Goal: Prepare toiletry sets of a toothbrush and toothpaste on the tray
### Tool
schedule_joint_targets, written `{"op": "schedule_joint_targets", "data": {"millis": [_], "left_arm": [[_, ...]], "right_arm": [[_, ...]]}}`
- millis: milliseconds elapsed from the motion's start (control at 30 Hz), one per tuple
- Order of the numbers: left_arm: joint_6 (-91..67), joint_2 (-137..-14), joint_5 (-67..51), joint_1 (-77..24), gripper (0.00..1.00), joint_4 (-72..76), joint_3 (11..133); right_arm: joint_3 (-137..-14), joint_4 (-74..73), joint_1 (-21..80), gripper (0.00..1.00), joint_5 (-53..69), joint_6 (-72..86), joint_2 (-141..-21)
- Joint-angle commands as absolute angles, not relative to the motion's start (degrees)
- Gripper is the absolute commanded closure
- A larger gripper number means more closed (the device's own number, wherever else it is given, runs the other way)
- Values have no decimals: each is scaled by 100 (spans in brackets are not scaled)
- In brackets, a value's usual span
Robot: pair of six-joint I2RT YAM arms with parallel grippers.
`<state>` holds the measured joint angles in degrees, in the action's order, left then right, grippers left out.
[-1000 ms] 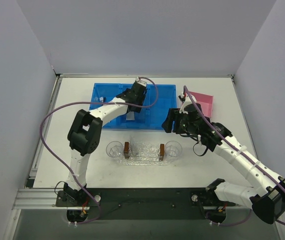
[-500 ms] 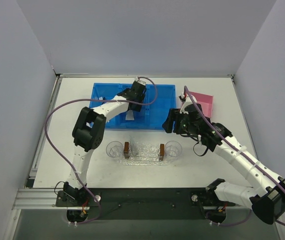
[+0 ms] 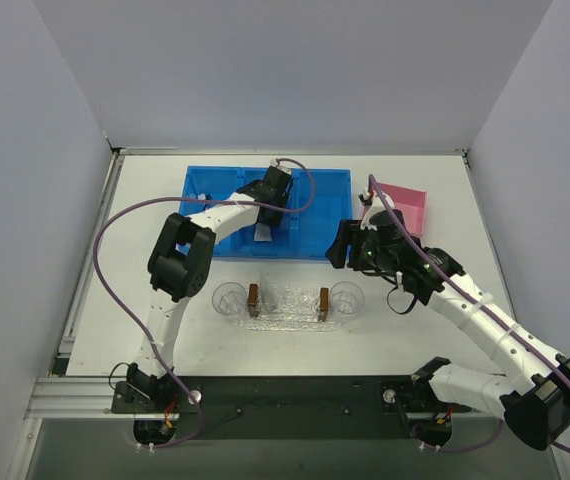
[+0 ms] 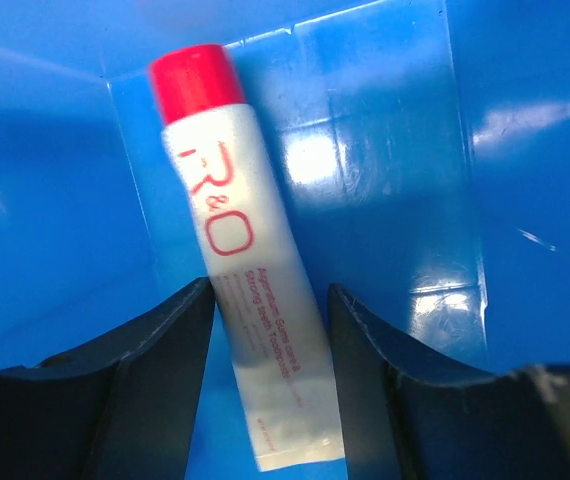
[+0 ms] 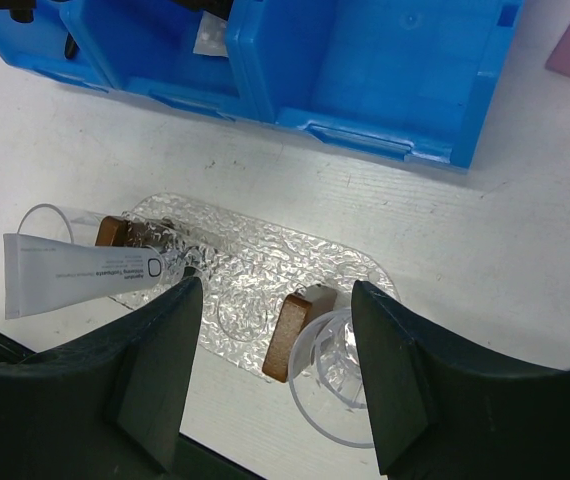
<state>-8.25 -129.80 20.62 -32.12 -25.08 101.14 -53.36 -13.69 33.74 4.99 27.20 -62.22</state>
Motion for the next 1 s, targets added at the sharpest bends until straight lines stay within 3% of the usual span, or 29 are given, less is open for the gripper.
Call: {"op": "schedule_joint_targets", "data": {"millis": [0,567,967], "left_arm": [[-923,-13034,1890,-3164,45,-2619,10248],[-1301,-11787,1784,-3173,69,-1908,9844],[-2065,-10513,1415,-3173,77,-968,8921]], "right_arm": [[-5300,-1239,3349,44,510,2769,-6047],[-5282,-1371,3340,46,404,2786,-5933],[-5651,-1520,3357,46,194,2549,-5941]]}}
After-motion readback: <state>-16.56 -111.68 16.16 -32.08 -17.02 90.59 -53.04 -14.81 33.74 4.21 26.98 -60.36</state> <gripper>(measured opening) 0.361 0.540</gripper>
